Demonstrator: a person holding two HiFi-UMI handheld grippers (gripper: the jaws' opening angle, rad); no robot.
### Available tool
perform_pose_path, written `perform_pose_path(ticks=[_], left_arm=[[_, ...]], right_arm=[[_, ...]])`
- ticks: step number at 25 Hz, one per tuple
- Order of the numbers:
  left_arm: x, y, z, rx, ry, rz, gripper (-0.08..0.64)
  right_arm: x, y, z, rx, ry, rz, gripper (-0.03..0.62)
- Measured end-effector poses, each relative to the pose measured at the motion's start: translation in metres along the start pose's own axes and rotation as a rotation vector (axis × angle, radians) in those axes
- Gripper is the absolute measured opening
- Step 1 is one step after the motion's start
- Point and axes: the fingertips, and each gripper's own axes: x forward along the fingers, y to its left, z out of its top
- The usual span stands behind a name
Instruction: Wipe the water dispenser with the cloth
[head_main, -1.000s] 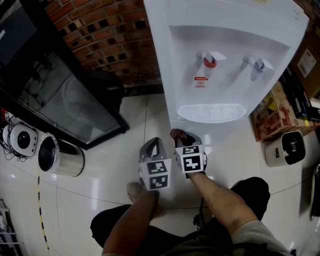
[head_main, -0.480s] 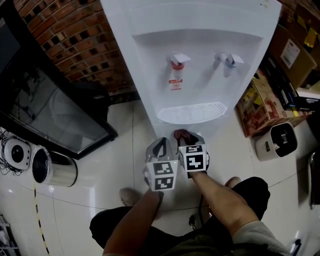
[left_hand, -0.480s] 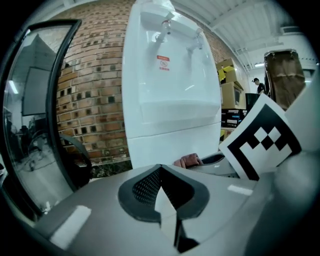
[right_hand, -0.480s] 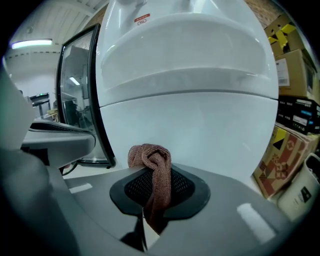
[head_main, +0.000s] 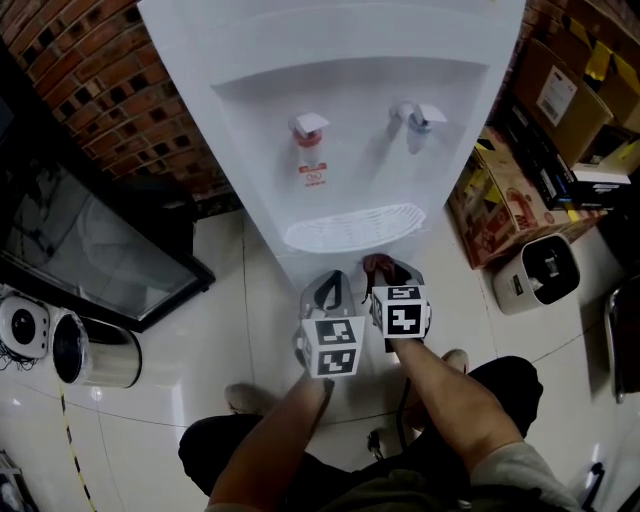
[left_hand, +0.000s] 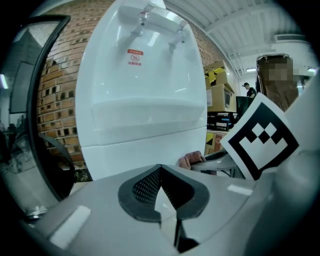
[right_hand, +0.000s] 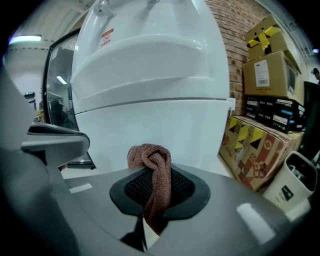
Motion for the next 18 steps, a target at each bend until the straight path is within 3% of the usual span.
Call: perform_pose_path(ticks=[18], left_arm=[[0.042,-0.087,0.002,0.006,0.033,-0.183,0.0]], right_arm=[[-0.009,-0.108,-0.006,0.122,0.026,-0.202,0.071]])
